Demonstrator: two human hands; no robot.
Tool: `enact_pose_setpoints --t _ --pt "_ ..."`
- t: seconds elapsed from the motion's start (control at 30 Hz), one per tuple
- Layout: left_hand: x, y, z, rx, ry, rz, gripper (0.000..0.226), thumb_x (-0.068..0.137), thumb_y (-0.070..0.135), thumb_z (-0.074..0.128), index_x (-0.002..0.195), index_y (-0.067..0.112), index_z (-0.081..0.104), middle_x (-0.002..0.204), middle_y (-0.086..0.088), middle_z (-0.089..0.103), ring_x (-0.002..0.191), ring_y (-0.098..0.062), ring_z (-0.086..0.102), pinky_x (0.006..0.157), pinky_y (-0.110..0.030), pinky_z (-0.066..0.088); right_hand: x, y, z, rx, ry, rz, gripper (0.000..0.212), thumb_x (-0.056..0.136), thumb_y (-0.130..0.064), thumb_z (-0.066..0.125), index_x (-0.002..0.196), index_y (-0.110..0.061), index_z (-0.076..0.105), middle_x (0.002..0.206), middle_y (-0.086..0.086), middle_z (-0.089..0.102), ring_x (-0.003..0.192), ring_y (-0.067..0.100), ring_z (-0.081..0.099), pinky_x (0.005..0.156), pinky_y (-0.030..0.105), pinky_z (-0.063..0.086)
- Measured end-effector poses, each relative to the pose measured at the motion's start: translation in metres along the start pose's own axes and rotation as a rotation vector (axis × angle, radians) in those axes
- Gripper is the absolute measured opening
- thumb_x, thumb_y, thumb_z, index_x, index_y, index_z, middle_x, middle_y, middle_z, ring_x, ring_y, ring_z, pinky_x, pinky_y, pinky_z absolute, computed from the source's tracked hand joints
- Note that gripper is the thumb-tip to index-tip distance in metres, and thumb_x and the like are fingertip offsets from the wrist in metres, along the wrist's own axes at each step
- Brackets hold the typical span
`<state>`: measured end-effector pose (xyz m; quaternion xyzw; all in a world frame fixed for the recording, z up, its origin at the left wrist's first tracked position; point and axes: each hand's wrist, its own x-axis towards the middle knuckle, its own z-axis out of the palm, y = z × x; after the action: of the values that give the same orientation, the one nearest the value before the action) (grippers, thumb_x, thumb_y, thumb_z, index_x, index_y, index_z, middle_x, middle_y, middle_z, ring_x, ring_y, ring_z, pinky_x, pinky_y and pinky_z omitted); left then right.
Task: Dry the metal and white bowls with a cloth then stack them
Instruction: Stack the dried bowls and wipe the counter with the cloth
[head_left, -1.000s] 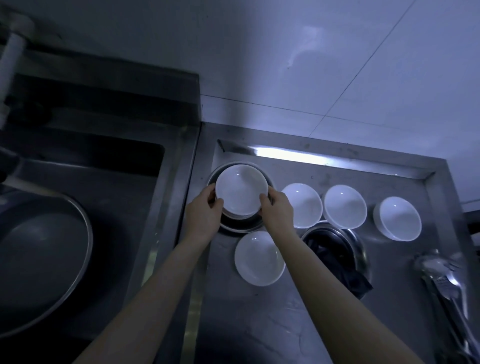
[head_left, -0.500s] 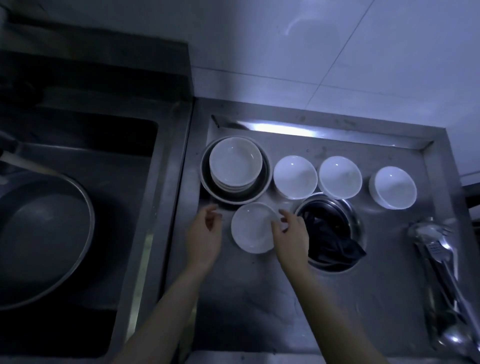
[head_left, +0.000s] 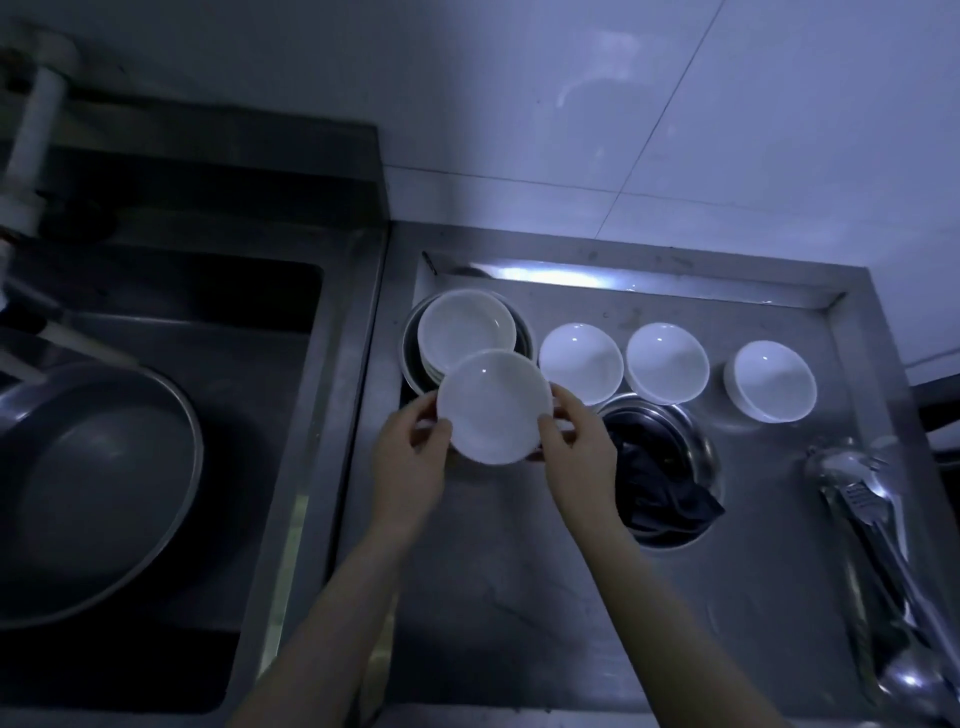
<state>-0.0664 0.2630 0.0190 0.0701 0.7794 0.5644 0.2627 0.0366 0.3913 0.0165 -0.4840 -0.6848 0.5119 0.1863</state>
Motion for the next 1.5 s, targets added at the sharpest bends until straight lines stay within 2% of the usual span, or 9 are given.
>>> enact_pose_setpoints --t 0.17,0.3,0.47,0.7,0.93,1.07,1.17,1.33,1.5 --pt "0.059 0.043 -0.006 0.018 0.059 0.048 0.036 0.094 0.01 0.059 0.128 0.019 0.063 0.11 0.011 0.061 0.106 -0.018 0.062 0.092 -0.046 0.056 0.061 -0.051 0.023 -0.04 -0.069 -0.019 0.036 0.089 -0.027 0.054 0.125 -0.031 0.059 0.104 0.001 0.061 0.092 0.022 0.063 0.08 0.043 0.057" --pt "0.095 0.042 -0.008 0.067 0.054 0.033 0.036 0.093 0.011 0.059 0.128 0.019 0.063 0.128 -0.003 0.06 0.112 -0.022 0.061 0.096 -0.046 0.054 0.086 -0.064 0.041 -0.063 -0.112 0.018 0.036 0.091 -0.017 0.051 0.126 -0.026 0.06 0.093 -0.008 0.063 0.09 0.026 0.066 0.082 0.046 0.057" --pt "0.108 0.033 -0.012 0.122 0.036 0.023 0.037 0.093 0.012 0.059 0.128 0.021 0.064 0.12 0.0 0.057 0.108 -0.019 0.059 0.098 -0.044 0.052 0.09 -0.057 0.055 -0.155 -0.098 0.02 0.041 0.088 -0.023 0.048 0.127 -0.033 0.059 0.107 0.003 0.063 0.087 0.028 0.067 0.085 0.046 0.055" --pt "0.104 0.03 -0.008 0.199 0.011 0.065 0.039 0.095 0.012 0.057 0.132 0.022 0.063 0.112 0.002 0.055 0.105 -0.017 0.057 0.095 -0.03 0.047 0.086 -0.049 0.054 -0.192 -0.034 0.0 0.04 0.095 -0.013 0.047 0.131 -0.025 0.058 0.107 0.006 0.048 0.078 0.017 0.059 0.075 0.034 0.059" --pt "0.103 0.031 -0.002 0.246 0.035 0.064 0.038 0.096 0.012 0.055 0.134 0.017 0.06 0.117 -0.002 0.055 0.108 -0.021 0.057 0.1 -0.039 0.049 0.088 -0.049 0.051 -0.114 -0.074 -0.012 0.04 0.096 -0.011 0.049 0.132 -0.025 0.056 0.106 0.005 0.045 0.07 0.018 0.061 0.062 0.024 0.059" --pt "0.098 0.032 -0.001 0.305 0.177 0.055 0.038 0.094 0.013 0.057 0.132 0.016 0.059 0.123 -0.011 0.059 0.104 -0.021 0.06 0.095 -0.033 0.047 0.088 -0.045 0.039 -0.082 -0.158 -0.039 0.039 0.094 -0.021 0.053 0.132 -0.027 0.056 0.109 0.006 0.05 0.084 0.024 0.062 0.082 0.038 0.057" --pt "0.069 0.047 0.021 0.242 0.316 0.188 0.029 0.094 0.011 0.055 0.121 0.019 0.063 0.114 -0.008 0.062 0.09 -0.014 0.059 0.087 -0.032 0.05 0.092 -0.034 0.005 -0.047 -0.165 -0.036 0.039 0.094 -0.027 0.056 0.132 -0.022 0.055 0.116 0.005 0.055 0.093 0.021 0.061 0.091 0.043 0.052" --pt "0.009 0.06 0.127 0.223 -0.009 0.198 0.022 0.094 0.006 0.057 0.106 0.022 0.066 0.091 0.0 0.07 0.085 -0.019 0.067 0.08 -0.032 0.054 0.109 0.012 -0.107 -0.116 -0.058 -0.03 0.034 0.096 -0.022 0.053 0.129 -0.018 0.057 0.119 0.003 0.056 0.084 0.013 0.056 0.082 0.019 0.039" --pt "-0.025 0.06 0.267 0.046 -0.227 -0.07 0.022 0.097 0.011 0.056 0.116 0.021 0.06 0.097 -0.007 0.069 0.083 -0.014 0.067 0.071 -0.026 0.057 0.149 0.065 -0.234 -0.226 0.078 -0.011 0.034 0.094 -0.019 0.052 0.128 -0.015 0.057 0.121 0.009 0.056 0.102 0.024 0.058 0.092 0.029 0.04"
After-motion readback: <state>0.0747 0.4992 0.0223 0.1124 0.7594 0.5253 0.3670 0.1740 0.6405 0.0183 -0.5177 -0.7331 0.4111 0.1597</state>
